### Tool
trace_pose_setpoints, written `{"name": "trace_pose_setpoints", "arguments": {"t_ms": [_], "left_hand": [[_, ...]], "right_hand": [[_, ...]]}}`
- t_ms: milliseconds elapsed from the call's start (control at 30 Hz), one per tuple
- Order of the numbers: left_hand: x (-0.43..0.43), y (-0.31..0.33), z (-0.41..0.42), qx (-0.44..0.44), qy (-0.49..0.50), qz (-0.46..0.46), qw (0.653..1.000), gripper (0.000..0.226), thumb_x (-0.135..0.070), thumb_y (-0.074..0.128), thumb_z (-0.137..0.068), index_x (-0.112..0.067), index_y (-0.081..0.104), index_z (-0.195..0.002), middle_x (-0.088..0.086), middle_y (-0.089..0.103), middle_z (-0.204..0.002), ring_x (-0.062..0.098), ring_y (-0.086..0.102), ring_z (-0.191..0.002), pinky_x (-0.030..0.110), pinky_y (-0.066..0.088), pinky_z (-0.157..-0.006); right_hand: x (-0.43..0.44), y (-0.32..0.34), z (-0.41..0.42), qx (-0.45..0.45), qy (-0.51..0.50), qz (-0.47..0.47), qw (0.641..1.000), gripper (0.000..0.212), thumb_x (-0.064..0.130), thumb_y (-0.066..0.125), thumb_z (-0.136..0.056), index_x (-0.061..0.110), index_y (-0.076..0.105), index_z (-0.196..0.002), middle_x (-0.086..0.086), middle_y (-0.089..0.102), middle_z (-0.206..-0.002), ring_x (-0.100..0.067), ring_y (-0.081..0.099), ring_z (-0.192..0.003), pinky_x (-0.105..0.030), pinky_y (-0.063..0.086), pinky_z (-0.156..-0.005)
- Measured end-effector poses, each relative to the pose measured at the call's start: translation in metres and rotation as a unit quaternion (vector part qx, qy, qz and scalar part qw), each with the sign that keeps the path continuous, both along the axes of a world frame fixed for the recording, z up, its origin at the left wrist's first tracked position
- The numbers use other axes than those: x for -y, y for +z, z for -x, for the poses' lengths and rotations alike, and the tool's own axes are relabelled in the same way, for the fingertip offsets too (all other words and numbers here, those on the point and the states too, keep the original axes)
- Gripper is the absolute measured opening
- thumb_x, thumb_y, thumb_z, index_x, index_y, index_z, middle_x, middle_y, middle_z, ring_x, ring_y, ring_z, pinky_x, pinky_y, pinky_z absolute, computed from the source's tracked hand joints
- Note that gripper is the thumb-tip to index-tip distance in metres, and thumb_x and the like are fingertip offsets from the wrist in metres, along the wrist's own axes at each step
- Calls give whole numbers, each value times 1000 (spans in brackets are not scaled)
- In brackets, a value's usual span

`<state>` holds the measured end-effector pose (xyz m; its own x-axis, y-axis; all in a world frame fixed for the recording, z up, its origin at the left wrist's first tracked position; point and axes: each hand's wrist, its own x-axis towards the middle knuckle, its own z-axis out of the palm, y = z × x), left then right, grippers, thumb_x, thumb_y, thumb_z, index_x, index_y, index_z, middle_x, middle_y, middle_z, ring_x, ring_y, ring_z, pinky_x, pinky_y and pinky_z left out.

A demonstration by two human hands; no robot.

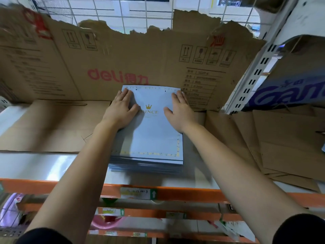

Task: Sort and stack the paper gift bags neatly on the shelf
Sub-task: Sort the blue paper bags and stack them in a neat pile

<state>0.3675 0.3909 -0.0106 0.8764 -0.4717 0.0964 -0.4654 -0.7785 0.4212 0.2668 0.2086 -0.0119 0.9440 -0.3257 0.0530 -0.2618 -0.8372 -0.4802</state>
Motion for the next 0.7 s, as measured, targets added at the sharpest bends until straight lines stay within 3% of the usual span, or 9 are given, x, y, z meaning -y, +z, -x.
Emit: {"name": "trace_pose_setpoints", "arguments": {"t_ms": [167, 267, 333, 400, 567, 700], "left_hand": [[-10, 22, 1, 11, -27, 17, 999, 73, -42, 49, -97, -14, 14, -154, 2, 4, -162, 17, 1, -149, 29, 9, -117], [-19, 24, 11, 12, 9, 58, 998, 72, -42, 52, -96, -9, 21, -152, 10, 13, -161, 20, 9, -148, 30, 17, -114], [-20, 21, 17, 5, 13, 52, 999, 70, -43, 49, -97, -6, 22, -150, 15, 19, -158, 25, 17, -146, 34, 23, -111], [-18, 17, 18, 9, 7, 35, 999, 68, -44, 46, -97, -6, 23, -149, 17, 25, -155, 32, 29, -140, 37, 32, -103], [-20, 19, 29, 12, 33, 47, 998, 70, -43, 43, -99, -10, 14, -153, 16, 9, -160, 28, 14, -147, 39, 26, -111], [-30, 17, 55, 67, 24, 59, 996, 63, -37, 46, -99, -6, 26, -150, 15, 12, -160, 28, 9, -148, 43, 24, -114]], "right_hand": [[5, 13, 9, 80, -7, -76, 994, 67, 33, 48, -100, 5, 17, -153, -5, 4, -163, -16, 1, -149, -24, 10, -115], [2, 16, 17, 110, -34, -119, 986, 68, 30, 52, -98, 6, 18, -153, -5, 4, -162, -17, 6, -149, -16, 14, -106], [-3, 17, 21, 97, -37, -140, 985, 67, 27, 49, -100, 8, 14, -154, -6, 1, -163, -19, 10, -148, -13, 20, -100], [-6, 20, 21, 71, -26, -135, 988, 67, 27, 47, -100, 10, 10, -154, -7, -2, -163, -21, 11, -147, -20, 24, -100], [-1, 25, 35, 47, 3, -140, 989, 72, 36, 50, -98, 13, 12, -155, -6, 2, -163, -17, 0, -149, -28, 13, -114], [-14, 13, 79, 85, 29, -149, 985, 66, 42, 61, -91, 22, 31, -147, 0, 17, -161, -8, 1, -148, -27, 15, -112]]}}
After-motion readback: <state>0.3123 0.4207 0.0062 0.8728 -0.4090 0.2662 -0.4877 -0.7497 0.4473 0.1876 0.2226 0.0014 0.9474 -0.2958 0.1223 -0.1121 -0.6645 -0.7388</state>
